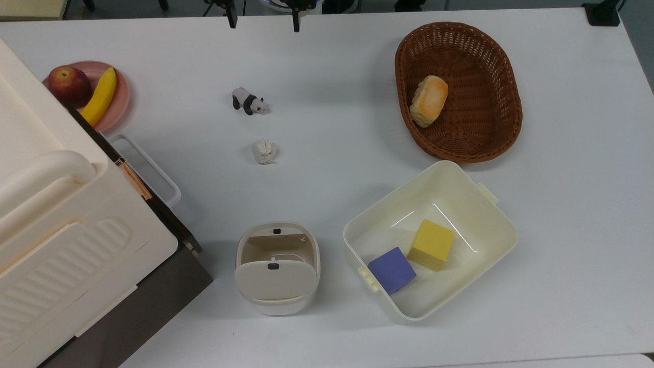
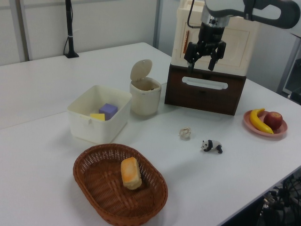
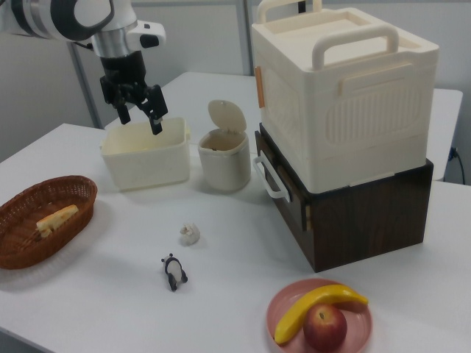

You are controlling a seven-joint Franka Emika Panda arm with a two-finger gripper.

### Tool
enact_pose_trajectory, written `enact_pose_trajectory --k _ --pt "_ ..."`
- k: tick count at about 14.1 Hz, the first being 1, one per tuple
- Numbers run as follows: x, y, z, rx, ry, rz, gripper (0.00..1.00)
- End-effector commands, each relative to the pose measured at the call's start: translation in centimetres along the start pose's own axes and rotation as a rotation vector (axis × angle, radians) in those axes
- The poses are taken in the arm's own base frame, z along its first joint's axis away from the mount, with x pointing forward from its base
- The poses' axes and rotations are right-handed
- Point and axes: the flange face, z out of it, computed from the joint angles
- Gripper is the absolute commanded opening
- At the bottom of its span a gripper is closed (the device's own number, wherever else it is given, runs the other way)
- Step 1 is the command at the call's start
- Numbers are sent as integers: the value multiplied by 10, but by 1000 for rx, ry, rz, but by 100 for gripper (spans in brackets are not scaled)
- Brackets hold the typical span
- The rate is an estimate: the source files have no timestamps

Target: Open the trash can

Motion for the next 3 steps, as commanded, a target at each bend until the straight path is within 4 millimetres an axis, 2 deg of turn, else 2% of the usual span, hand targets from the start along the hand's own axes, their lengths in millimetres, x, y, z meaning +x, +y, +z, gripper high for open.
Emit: enact_pose_trajectory --k 1,3 --pt "-7 8 -13 31 8 -11 100" --pt "-7 8 -13 33 5 -9 100"
